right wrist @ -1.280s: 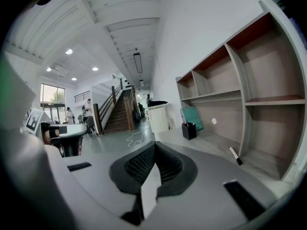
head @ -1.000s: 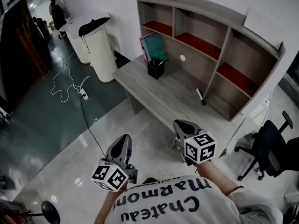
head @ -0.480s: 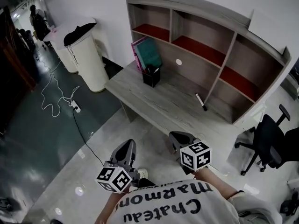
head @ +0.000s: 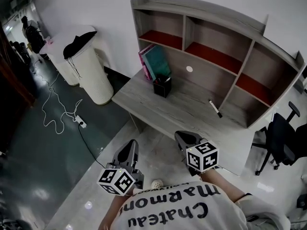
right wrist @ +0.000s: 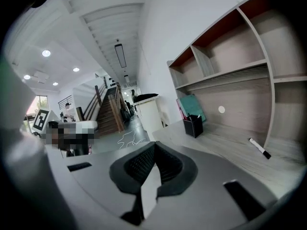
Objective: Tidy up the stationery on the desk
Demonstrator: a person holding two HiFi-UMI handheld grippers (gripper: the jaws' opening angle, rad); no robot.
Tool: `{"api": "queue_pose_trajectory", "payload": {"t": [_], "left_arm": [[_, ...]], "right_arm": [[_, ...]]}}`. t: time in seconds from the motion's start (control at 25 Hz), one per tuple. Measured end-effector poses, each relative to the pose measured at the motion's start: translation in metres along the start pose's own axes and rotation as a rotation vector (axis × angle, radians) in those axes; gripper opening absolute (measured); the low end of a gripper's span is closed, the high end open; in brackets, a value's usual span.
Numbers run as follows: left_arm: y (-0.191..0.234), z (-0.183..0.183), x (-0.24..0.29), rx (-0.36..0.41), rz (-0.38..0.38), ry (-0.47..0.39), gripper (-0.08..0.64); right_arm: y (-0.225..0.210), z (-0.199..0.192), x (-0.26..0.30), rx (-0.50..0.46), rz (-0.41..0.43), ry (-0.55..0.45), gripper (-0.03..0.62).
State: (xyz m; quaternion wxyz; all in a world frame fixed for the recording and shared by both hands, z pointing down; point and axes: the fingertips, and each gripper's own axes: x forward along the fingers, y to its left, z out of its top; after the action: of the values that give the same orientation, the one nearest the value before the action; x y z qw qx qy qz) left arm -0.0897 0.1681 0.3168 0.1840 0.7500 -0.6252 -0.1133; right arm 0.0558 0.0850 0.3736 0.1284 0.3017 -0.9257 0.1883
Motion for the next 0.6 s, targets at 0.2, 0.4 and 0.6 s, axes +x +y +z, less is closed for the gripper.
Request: {"api": "queue_pose_trajectory", "payload": {"t": [0.2,0.4,0.6], "left_arm": [[0.024,0.019,0.009,0.008,-0.021,-0.012,0.015],[0.046,0.036,0.017,0.025,-0.041,-0.016,0.015],[0.065,0.046,0.025,0.03,-0.063,-0.017,0.015]], "right_arm": [[0.008,0.015,0.024,-0.009,-0.015,-0.021,0.012],[0.01,0.031,0.041,-0.01,-0.044,-0.059,0.012],[0.008,0.038,0.052,0.009,-0.075,-0.076,0.012]]}}
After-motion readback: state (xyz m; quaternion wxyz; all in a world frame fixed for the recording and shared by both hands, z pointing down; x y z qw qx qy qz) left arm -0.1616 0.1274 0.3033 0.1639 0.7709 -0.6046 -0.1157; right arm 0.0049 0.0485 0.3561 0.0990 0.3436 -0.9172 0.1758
